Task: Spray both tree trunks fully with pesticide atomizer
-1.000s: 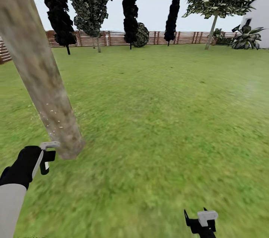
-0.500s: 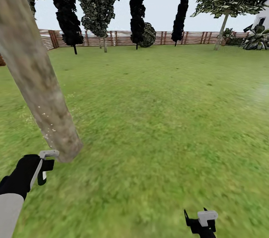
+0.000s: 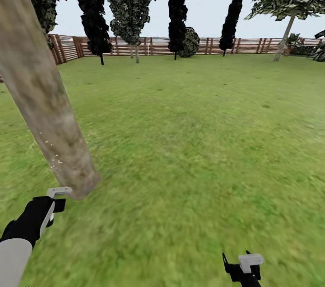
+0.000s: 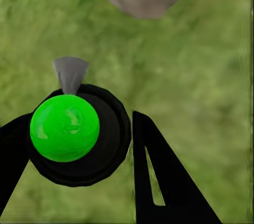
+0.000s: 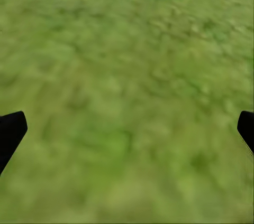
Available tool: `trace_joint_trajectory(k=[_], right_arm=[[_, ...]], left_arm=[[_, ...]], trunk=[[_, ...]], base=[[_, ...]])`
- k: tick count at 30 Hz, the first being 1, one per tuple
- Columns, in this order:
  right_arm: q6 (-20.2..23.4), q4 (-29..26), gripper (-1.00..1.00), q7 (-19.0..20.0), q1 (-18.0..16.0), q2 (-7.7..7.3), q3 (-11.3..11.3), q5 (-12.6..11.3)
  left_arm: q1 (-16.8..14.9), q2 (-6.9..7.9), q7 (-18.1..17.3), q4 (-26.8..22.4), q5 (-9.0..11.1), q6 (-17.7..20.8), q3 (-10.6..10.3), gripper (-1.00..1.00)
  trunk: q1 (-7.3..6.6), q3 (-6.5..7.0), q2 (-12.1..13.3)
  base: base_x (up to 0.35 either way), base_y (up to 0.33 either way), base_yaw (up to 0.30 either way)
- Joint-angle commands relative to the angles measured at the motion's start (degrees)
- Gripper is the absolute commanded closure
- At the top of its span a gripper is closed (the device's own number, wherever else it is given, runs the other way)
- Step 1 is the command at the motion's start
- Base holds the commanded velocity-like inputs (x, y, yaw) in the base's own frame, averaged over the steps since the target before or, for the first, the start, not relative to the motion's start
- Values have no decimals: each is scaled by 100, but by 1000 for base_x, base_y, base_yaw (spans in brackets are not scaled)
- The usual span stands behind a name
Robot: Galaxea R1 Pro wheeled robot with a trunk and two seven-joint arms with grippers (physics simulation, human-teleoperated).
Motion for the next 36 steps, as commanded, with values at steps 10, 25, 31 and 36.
trace_joint_trajectory(k=[10, 25, 31, 36], right_arm=[[-22, 6, -100, -4, -4, 1, -49, 60], [-22, 6, -100, -4, -4, 1, -47, 60], [-22, 6, -100, -4, -4, 1, -49, 60], [-22, 6, -100, -4, -4, 1, -46, 60]], left_arm=[[101, -374, -4, 3, -102, 5, 8, 100], [106, -408, -4, -6, -88, -5, 17, 100], [109, -408, -4, -6, -88, -5, 17, 100], [107, -408, -4, -6, -88, -5, 20, 100]], trunk=[[1, -5, -2], [1, -5, -2], [1, -5, -2], [1, -5, -2]], base=[[145, -240, 76], [215, -206, 264], [188, -219, 277], [163, -233, 267]])
